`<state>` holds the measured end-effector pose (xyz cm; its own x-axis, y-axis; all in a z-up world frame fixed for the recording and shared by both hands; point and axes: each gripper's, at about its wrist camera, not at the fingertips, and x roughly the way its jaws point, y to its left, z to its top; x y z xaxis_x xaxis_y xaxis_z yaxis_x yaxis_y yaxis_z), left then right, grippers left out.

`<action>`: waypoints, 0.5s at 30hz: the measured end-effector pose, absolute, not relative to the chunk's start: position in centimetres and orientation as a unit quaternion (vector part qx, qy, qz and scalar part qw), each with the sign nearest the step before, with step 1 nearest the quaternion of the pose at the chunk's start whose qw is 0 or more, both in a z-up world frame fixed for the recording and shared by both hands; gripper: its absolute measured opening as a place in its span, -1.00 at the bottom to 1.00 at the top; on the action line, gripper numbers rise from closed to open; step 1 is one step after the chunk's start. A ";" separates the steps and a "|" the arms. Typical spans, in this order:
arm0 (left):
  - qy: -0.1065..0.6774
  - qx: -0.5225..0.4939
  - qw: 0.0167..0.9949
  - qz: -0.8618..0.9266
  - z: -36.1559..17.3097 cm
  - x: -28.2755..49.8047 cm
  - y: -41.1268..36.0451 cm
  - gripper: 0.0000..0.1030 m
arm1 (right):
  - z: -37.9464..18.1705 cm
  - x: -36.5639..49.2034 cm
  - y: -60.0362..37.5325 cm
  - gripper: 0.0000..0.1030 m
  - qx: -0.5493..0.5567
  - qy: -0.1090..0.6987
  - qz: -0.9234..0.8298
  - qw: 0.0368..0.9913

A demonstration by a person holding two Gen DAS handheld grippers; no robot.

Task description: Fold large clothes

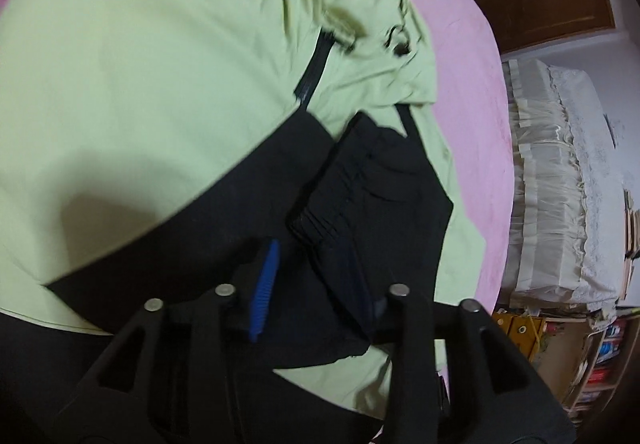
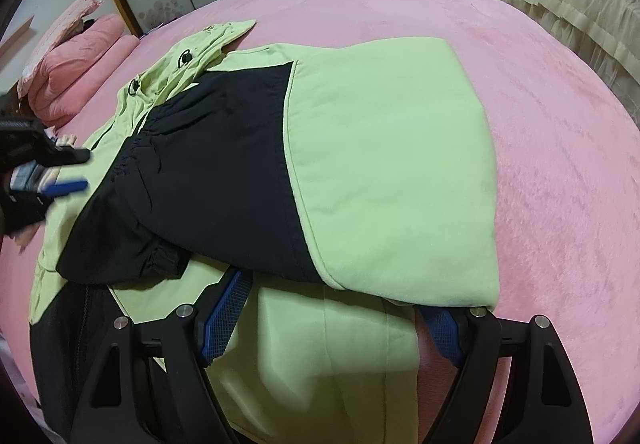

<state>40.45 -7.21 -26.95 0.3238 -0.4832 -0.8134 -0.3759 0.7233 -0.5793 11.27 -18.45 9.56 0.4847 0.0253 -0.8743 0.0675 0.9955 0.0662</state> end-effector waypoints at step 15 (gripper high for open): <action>0.559 -0.302 0.772 -0.001 -28.2 44.1 -13.2 -0.82 | 9.2 11.8 -18.5 0.58 0.055 0.504 -0.021 0.862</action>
<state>44.12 -13.16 -28.16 0.3753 -0.3387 -0.8628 -0.3362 0.8178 -0.4672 11.77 -18.46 9.19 0.4906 0.0191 -0.8712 0.0910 0.9932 0.0730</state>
